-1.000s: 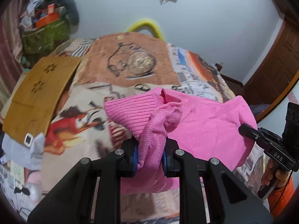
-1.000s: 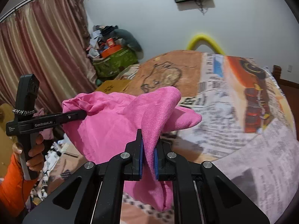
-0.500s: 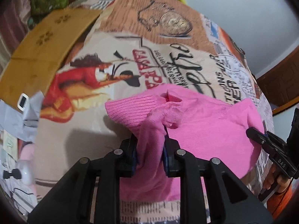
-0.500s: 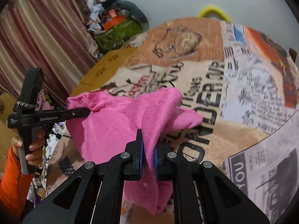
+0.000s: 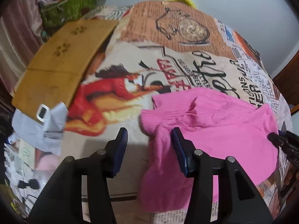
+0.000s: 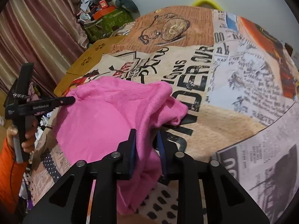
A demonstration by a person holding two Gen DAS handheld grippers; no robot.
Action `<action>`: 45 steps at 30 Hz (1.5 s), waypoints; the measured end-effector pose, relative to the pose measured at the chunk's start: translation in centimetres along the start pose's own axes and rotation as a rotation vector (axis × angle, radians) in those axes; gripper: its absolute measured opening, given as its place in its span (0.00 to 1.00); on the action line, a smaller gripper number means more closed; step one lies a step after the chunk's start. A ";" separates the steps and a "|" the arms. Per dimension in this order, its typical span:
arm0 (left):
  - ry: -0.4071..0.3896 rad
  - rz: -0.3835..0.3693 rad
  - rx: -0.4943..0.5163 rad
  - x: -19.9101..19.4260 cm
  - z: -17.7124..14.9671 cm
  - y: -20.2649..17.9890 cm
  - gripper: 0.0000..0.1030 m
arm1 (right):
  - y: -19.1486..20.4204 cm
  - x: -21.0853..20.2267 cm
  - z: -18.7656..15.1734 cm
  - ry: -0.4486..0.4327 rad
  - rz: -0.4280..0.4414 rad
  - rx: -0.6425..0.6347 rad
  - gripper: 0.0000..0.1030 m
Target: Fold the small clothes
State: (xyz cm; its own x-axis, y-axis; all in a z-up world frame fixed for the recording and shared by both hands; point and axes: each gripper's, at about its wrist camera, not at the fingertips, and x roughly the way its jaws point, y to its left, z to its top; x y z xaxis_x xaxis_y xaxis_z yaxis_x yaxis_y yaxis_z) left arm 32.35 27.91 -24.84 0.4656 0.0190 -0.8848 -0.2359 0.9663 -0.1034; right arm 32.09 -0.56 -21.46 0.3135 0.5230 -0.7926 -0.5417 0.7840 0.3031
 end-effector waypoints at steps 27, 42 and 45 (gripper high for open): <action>0.019 0.034 0.099 5.5 2.6 -4.0 0.44 | -1.1 3.6 3.2 -0.055 -0.069 -0.077 0.04; -0.035 0.083 0.102 1.2 2.3 -4.8 0.44 | -2.0 0.3 3.1 -0.073 -0.109 -0.021 0.11; -0.106 0.091 0.129 -2.7 1.9 -5.5 0.44 | -1.3 -2.5 3.1 -0.121 -0.105 -0.023 0.11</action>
State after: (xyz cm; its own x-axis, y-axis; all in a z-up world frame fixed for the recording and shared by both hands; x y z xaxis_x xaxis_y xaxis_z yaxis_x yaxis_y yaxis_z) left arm 34.02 23.05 -21.06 0.5360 0.1279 -0.8345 -0.1732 0.9841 0.0396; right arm 34.43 -1.82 -18.23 0.4599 0.4762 -0.7494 -0.5183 0.8293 0.2089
